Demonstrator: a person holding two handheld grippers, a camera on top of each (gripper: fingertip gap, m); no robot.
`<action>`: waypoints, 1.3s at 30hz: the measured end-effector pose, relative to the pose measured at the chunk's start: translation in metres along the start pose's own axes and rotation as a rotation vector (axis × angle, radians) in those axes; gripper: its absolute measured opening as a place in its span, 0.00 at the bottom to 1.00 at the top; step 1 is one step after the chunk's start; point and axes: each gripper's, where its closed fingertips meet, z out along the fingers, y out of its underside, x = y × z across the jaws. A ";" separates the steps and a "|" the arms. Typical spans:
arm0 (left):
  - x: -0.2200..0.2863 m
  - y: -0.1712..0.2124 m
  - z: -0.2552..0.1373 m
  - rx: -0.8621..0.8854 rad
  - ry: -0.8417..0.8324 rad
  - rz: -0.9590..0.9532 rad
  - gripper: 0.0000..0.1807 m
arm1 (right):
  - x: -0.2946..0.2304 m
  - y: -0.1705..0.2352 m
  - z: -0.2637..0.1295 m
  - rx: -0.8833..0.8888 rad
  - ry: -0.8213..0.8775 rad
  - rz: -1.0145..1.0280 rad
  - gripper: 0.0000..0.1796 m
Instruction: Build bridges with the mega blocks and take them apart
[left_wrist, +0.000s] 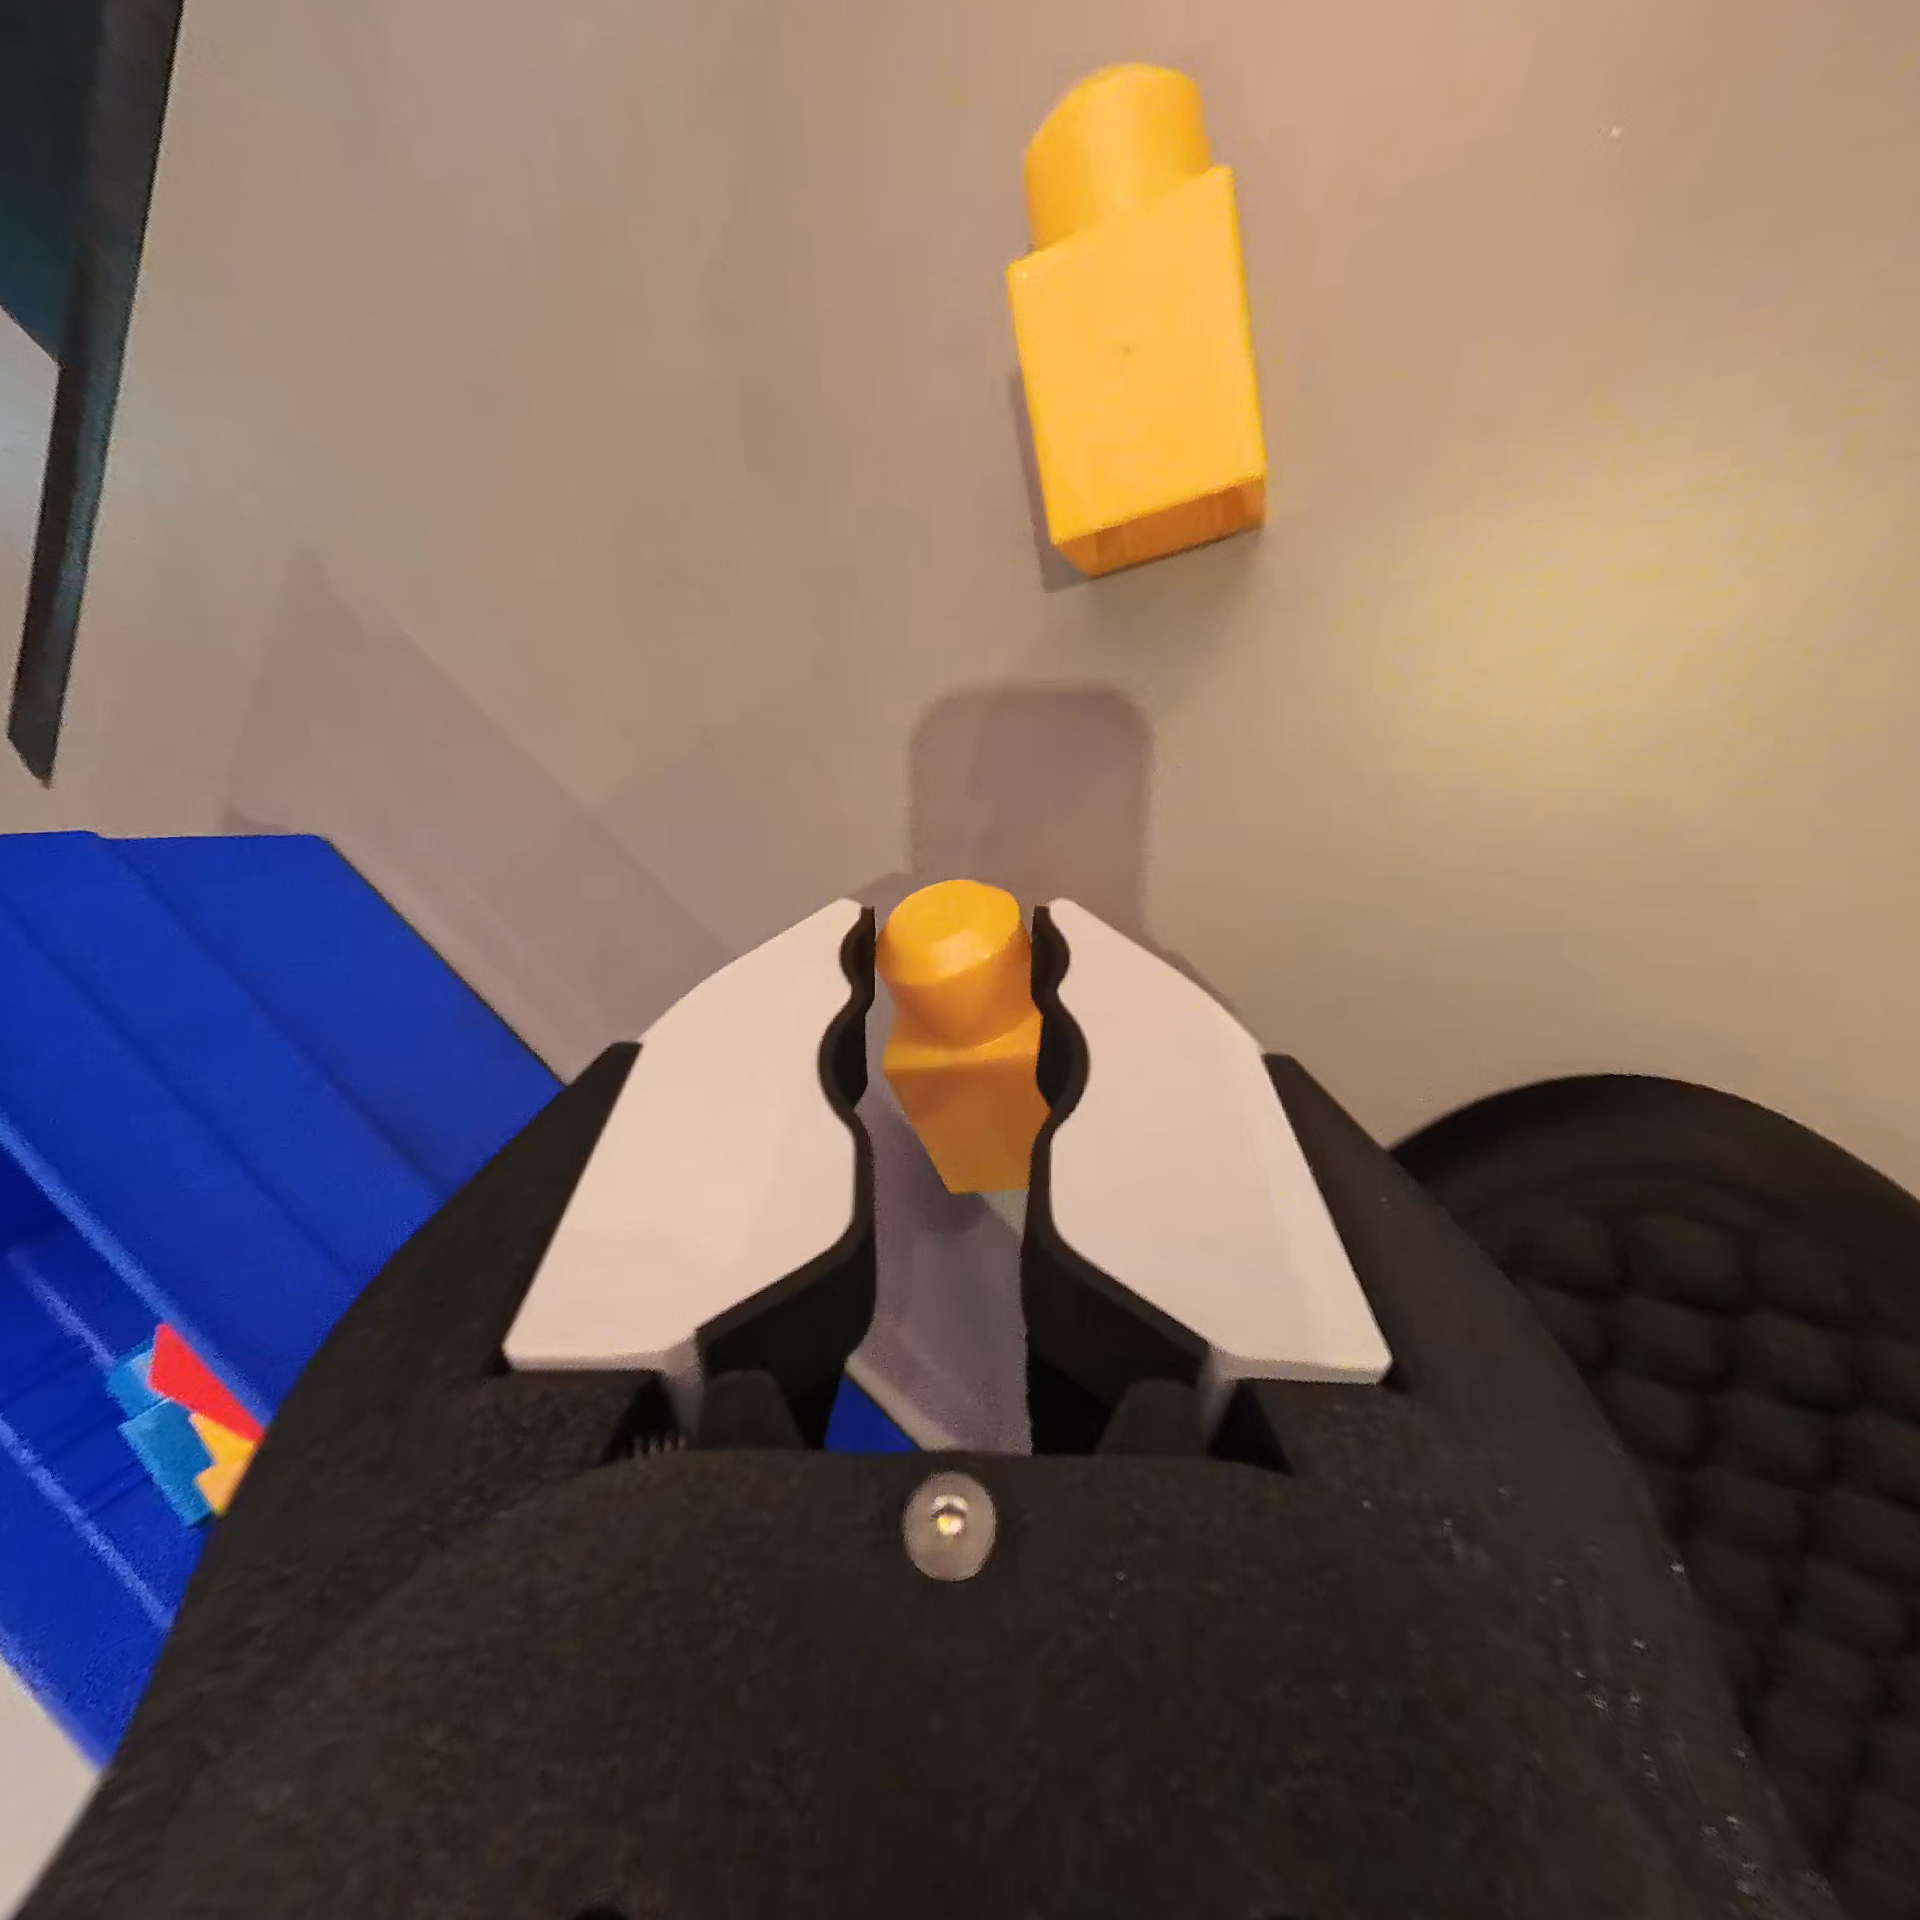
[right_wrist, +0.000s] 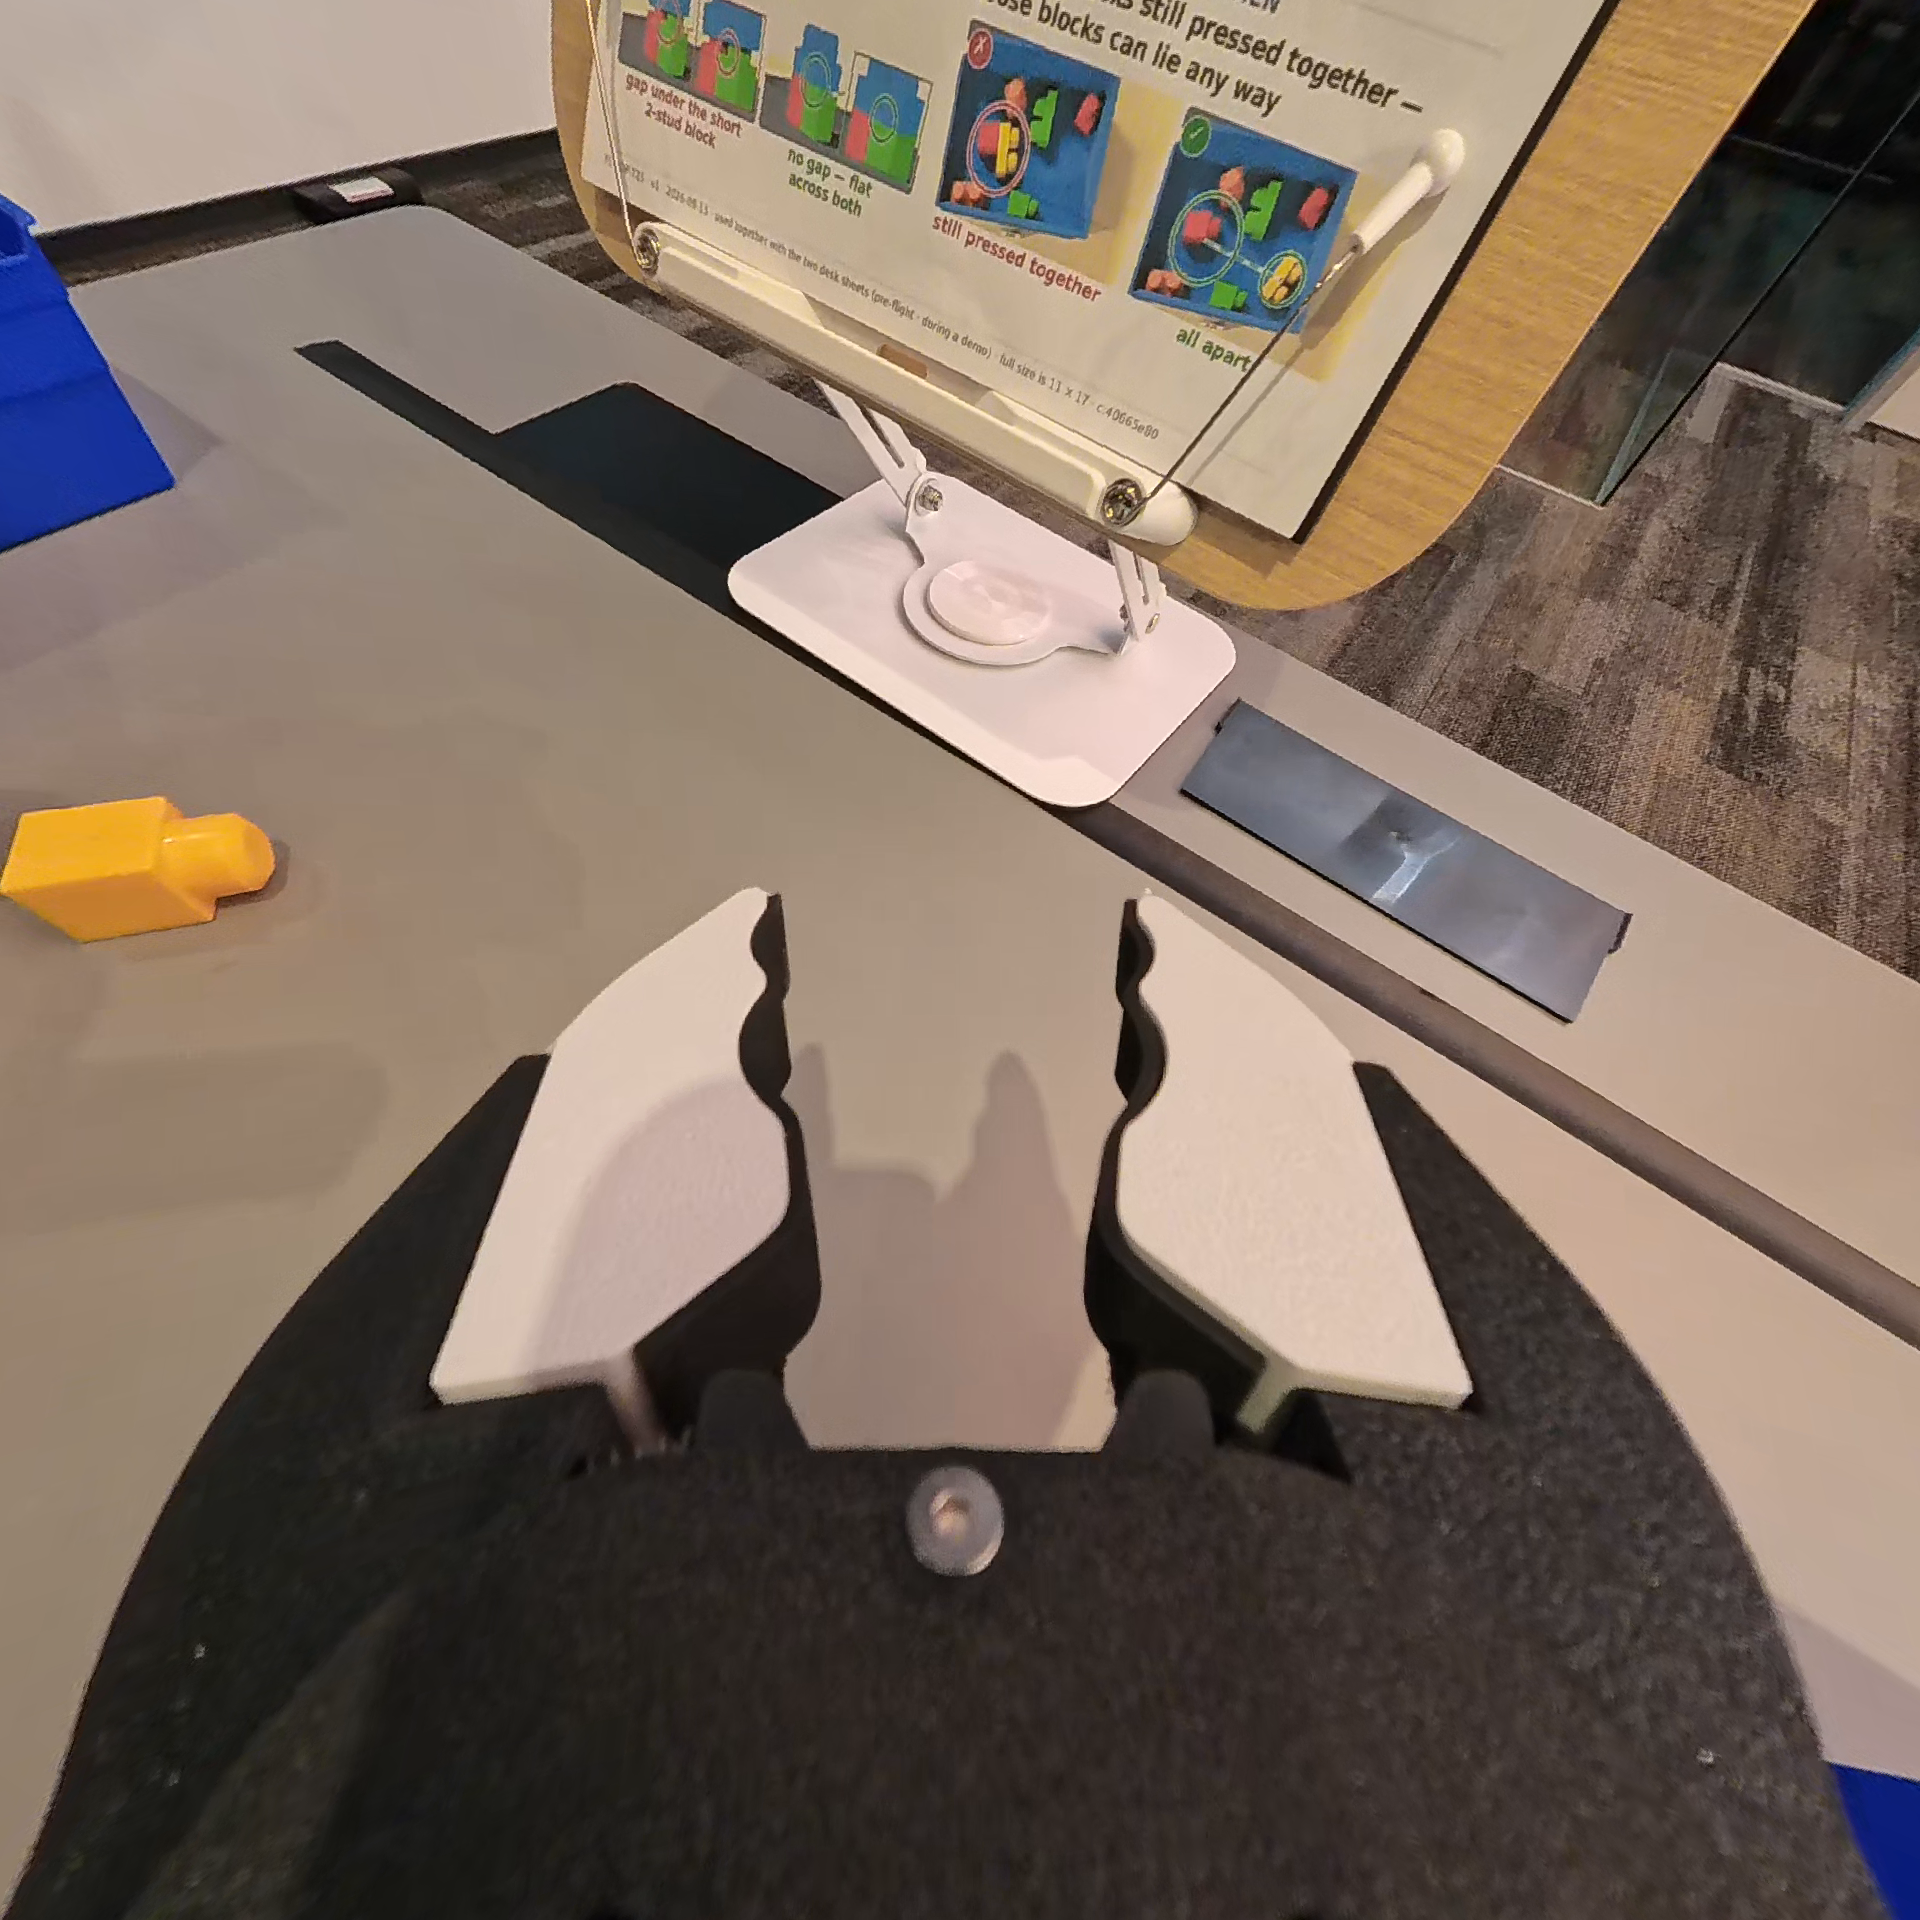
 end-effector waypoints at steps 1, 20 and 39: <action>-0.002 0.000 0.002 0.007 0.002 -0.012 0.16 | 0.000 0.000 0.000 0.001 -0.001 0.003 0.34; -0.008 0.020 -0.001 0.130 0.034 -0.222 0.28 | 0.003 0.007 0.003 -0.017 -0.004 0.019 0.34; -0.020 -0.041 0.032 0.151 0.036 -0.298 0.19 | 0.005 0.014 0.006 -0.031 -0.003 0.026 0.34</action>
